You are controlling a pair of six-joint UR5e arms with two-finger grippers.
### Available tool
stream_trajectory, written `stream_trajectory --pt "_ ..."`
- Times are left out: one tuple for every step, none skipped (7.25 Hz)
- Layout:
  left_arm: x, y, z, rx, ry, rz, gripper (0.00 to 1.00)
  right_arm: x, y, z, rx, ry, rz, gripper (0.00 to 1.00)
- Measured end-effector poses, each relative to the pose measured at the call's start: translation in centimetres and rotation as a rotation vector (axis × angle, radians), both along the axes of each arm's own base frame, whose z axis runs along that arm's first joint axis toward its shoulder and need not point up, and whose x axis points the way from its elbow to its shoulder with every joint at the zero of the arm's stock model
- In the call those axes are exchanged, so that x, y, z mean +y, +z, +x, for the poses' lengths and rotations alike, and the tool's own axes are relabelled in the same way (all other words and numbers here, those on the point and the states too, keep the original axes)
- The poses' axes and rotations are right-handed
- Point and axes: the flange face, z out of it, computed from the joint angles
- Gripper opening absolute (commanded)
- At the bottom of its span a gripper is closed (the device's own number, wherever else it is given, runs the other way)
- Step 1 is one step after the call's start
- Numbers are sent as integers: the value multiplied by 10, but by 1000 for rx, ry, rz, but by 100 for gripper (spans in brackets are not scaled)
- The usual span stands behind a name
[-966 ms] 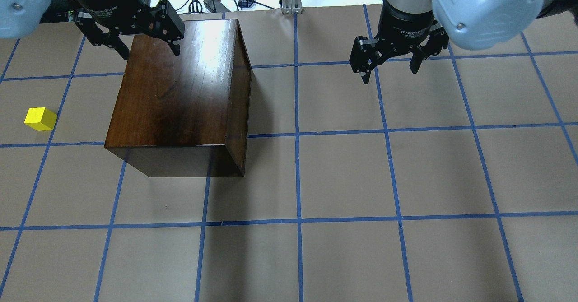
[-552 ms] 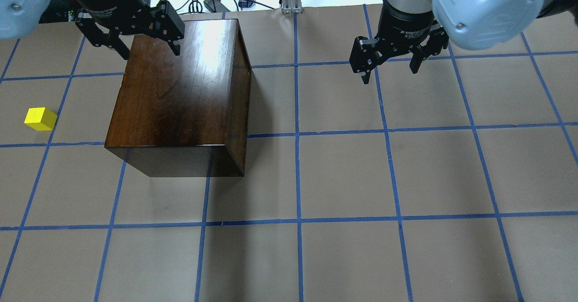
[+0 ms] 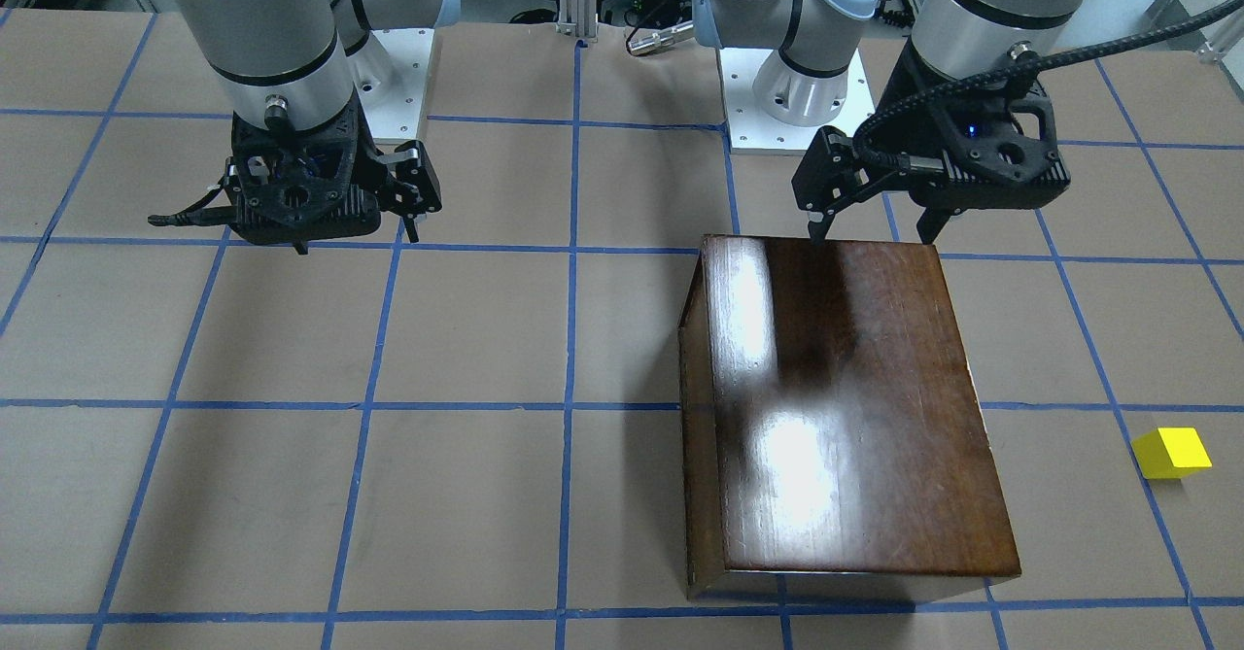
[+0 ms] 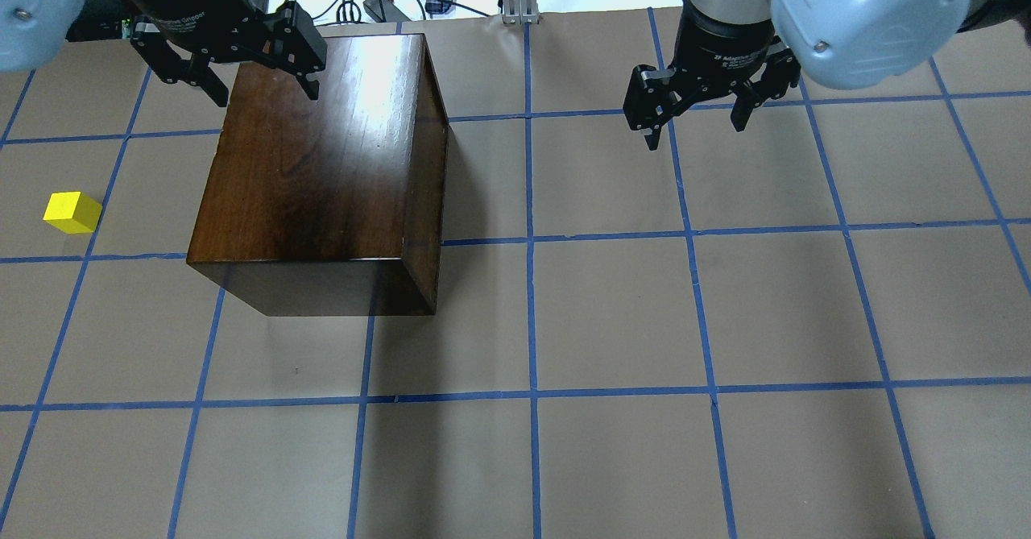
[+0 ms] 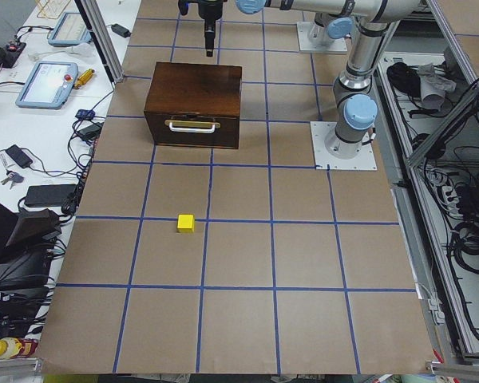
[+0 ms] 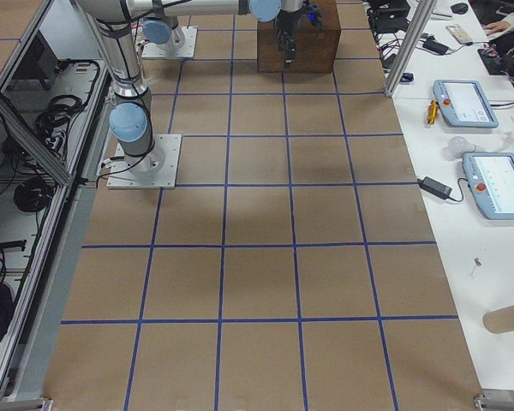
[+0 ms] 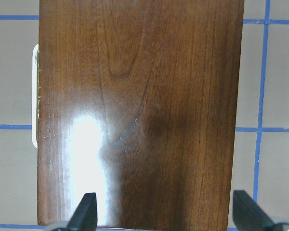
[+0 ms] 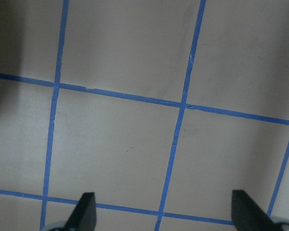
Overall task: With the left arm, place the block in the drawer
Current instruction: 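Raise the left gripper and move it beside the cabinet's drawer side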
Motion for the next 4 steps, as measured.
stream_trajectory --pt "0 1 19 -5 2 15 100 0 0 0 0 0 0 100" --pt "2 2 54 -6 7 44 100 0 0 0 0 0 0 100" --pt "5 6 96 -4 31 63 100 0 0 0 0 0 0 100" --pt "10 8 140 1 72 74 100 0 0 0 0 1 0 100"
